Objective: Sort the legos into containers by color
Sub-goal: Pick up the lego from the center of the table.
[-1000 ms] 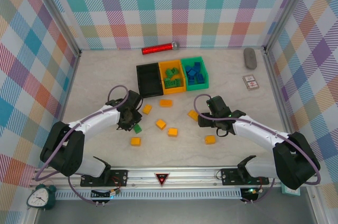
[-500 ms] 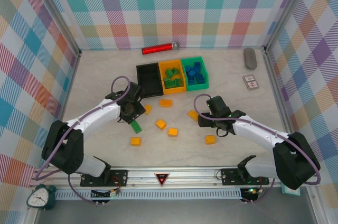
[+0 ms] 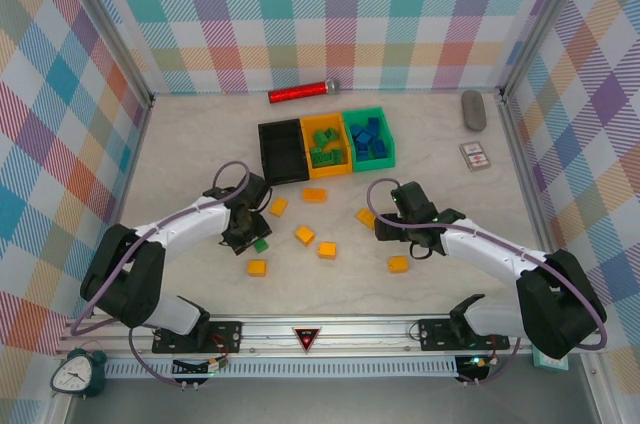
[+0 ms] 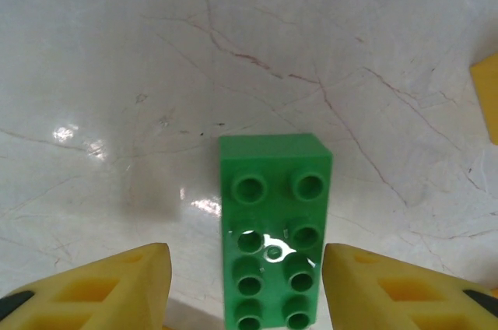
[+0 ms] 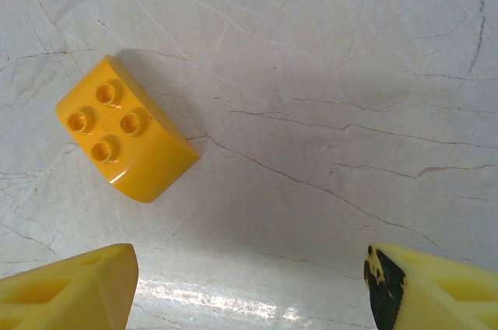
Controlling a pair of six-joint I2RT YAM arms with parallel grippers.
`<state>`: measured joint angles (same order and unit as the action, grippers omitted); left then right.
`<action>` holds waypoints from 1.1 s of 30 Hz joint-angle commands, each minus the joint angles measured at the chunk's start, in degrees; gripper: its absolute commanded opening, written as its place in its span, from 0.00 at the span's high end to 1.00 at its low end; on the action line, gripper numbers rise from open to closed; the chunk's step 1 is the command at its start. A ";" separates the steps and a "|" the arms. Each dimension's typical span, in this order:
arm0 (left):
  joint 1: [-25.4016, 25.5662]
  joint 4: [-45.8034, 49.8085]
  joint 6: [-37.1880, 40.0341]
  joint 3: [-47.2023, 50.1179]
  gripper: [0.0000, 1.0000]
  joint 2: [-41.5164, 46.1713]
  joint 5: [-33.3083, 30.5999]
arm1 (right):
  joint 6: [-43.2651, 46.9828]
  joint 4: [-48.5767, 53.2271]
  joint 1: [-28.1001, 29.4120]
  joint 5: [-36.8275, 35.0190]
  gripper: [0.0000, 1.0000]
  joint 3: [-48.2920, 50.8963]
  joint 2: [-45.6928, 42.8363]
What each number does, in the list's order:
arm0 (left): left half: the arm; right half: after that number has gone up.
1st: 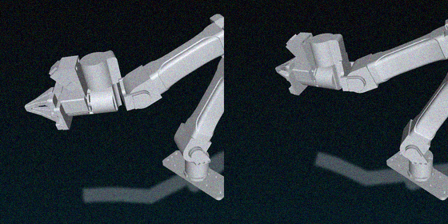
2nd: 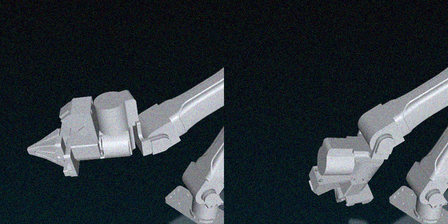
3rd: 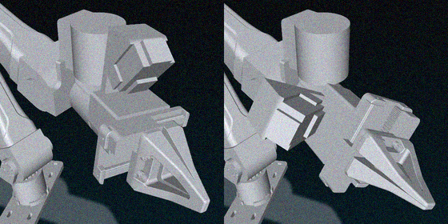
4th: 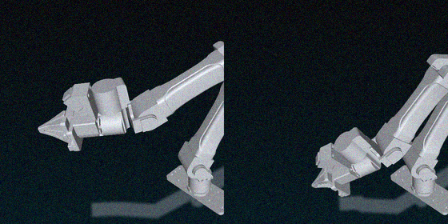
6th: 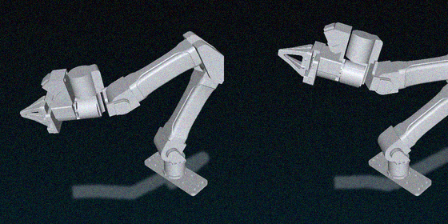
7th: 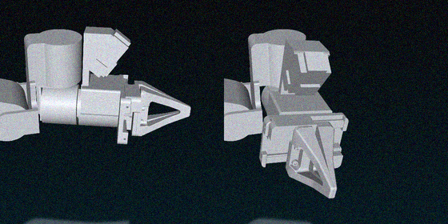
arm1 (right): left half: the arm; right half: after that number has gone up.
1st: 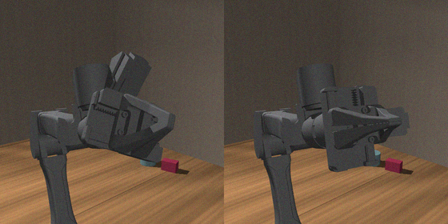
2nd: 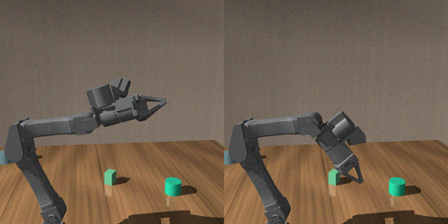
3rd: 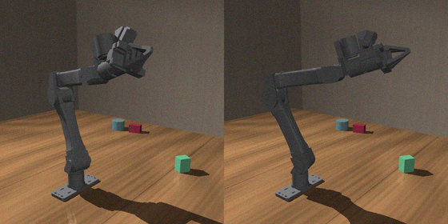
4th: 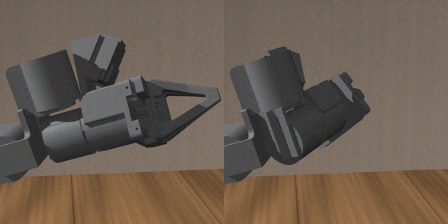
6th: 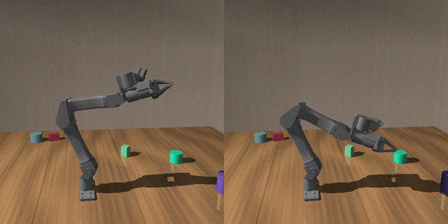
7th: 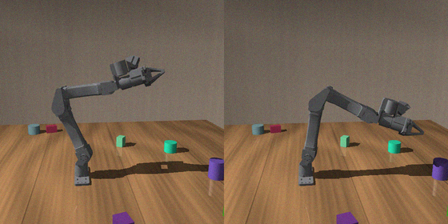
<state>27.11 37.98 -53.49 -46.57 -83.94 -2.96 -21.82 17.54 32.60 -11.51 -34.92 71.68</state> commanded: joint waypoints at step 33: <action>0.91 1.96 12.88 -35.74 0.73 -16.86 1.88 | 0.18 -1.41 0.06 0.17 0.23 0.97 -1.01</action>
<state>27.66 38.87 -43.83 -77.01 -97.60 -1.96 -21.82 17.08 32.60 -11.51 -34.52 71.66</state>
